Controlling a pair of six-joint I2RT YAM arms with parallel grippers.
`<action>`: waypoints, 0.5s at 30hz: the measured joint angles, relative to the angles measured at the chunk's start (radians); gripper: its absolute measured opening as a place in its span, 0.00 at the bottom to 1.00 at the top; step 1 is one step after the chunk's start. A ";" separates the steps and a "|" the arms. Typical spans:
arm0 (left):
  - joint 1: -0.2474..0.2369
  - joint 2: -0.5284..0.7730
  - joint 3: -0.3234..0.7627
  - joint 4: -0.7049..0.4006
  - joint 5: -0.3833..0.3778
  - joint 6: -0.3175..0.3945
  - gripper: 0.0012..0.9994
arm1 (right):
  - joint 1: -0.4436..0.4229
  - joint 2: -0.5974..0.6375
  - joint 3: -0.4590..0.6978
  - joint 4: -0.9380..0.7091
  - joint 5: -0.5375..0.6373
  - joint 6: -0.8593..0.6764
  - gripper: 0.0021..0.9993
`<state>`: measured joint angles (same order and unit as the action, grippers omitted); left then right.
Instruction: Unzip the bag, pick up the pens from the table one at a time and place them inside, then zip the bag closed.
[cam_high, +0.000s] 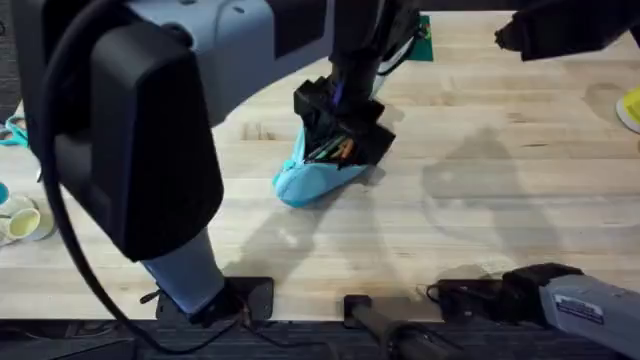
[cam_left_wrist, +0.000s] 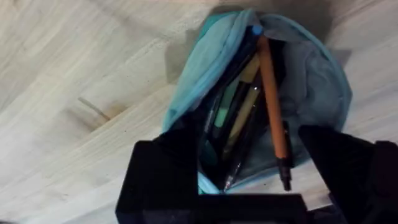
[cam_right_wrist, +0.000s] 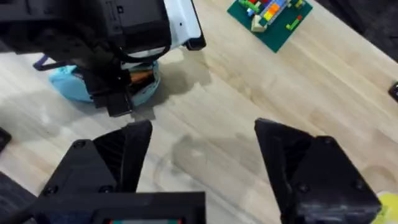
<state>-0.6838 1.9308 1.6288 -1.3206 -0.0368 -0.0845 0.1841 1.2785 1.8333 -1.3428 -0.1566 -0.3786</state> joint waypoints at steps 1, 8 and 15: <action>0.000 0.000 0.017 -0.009 0.000 -0.002 0.99 | 0.000 0.000 0.000 0.003 0.000 0.000 1.00; 0.000 0.000 0.109 -0.110 0.000 -0.003 0.99 | 0.000 0.000 0.000 0.005 0.000 0.000 1.00; 0.005 -0.001 0.197 -0.198 -0.001 -0.003 0.99 | 0.000 0.000 0.000 0.007 0.000 -0.004 1.00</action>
<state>-0.6790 1.9294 1.8260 -1.5185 -0.0373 -0.0872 0.1841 1.2785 1.8332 -1.3361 -0.1566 -0.3824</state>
